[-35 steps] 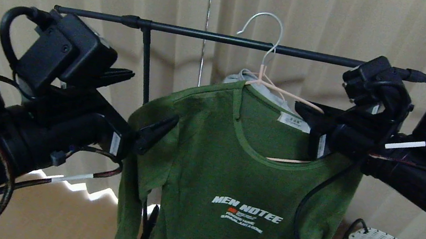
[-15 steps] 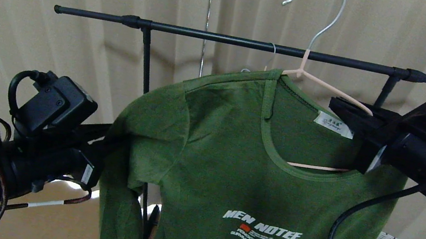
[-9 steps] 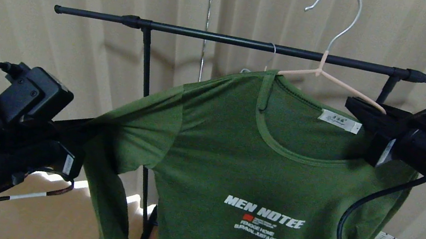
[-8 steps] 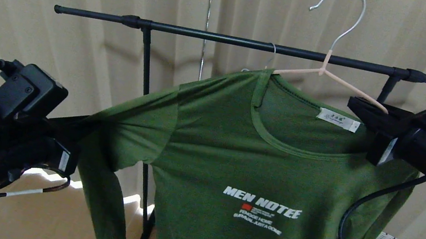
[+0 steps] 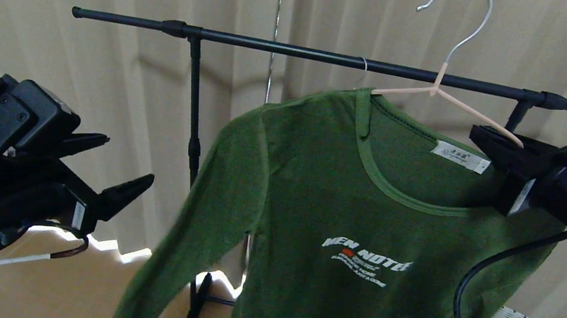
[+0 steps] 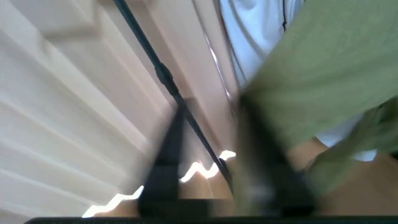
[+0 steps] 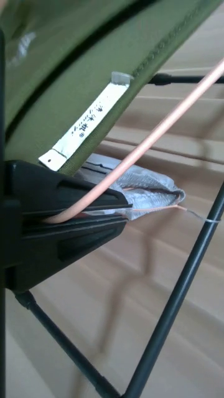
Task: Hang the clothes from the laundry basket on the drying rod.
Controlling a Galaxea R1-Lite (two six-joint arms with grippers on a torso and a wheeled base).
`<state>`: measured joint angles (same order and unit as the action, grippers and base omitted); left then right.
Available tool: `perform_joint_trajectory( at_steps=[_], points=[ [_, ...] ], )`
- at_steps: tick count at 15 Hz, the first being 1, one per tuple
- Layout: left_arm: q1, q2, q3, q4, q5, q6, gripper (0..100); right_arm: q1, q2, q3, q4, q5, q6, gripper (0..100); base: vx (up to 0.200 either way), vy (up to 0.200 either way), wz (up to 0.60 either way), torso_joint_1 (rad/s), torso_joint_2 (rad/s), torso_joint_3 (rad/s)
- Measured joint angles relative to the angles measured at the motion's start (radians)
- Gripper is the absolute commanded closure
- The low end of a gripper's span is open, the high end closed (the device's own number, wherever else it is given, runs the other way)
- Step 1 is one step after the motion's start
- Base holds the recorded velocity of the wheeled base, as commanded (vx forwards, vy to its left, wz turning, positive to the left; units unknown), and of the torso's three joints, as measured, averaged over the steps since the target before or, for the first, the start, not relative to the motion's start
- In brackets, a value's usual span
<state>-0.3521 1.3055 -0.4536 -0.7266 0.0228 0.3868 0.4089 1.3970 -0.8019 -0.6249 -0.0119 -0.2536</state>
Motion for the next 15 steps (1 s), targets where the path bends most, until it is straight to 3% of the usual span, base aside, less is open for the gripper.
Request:
perform_joint_trajectory(
  at_steps=[2, 4, 6, 8, 9, 12, 15],
  points=[
    [-0.007, -0.037, 0.002, 0.029, -0.001, -0.004, 0, 0.0, -0.004, 0.008, 0.001, -0.007, -0.001, 100, 0.0, 0.0, 0.0, 0.0, 0.0, 0.0],
    [-0.007, -0.104, -0.009, 0.141, -0.001, -0.013, 0, -0.004, -0.021, 0.036, 0.009, -0.015, -0.003, 100, 0.0, 0.0, 0.0, 0.0, 0.0, 0.0],
    [-0.006, -0.211, -0.053, 0.396, -0.001, -0.037, 0, -0.017, -0.043, 0.078, 0.018, -0.03, -0.005, 100, 0.0, 0.0, 0.0, 0.0, 0.0, 0.0],
    [0.002, -0.334, -0.117, 0.716, 0.0, -0.119, 0, -0.046, -0.056, 0.119, 0.023, -0.056, -0.007, 100, 0.0, 0.0, 0.0, 0.0, 0.0, 0.0],
    [0.013, -0.397, -0.145, 0.817, 0.003, -0.168, 0, -0.057, -0.059, 0.131, 0.028, -0.062, -0.008, 100, 0.0, 0.0, 0.0, 0.0, 0.0, 0.0],
    [0.082, -0.569, -0.1, 0.915, 0.013, -0.276, 0, -0.107, -0.077, 0.18, 0.056, -0.077, -0.006, 100, 0.0, 0.0, 0.0, 0.0, 0.0, 0.0],
    [0.225, -0.733, 0.047, 0.933, 0.02, -0.295, 0, -0.134, -0.11, 0.252, 0.054, -0.077, -0.004, 100, 0.0, 0.0, 0.0, 0.0, 0.0, 0.0]
  ],
)
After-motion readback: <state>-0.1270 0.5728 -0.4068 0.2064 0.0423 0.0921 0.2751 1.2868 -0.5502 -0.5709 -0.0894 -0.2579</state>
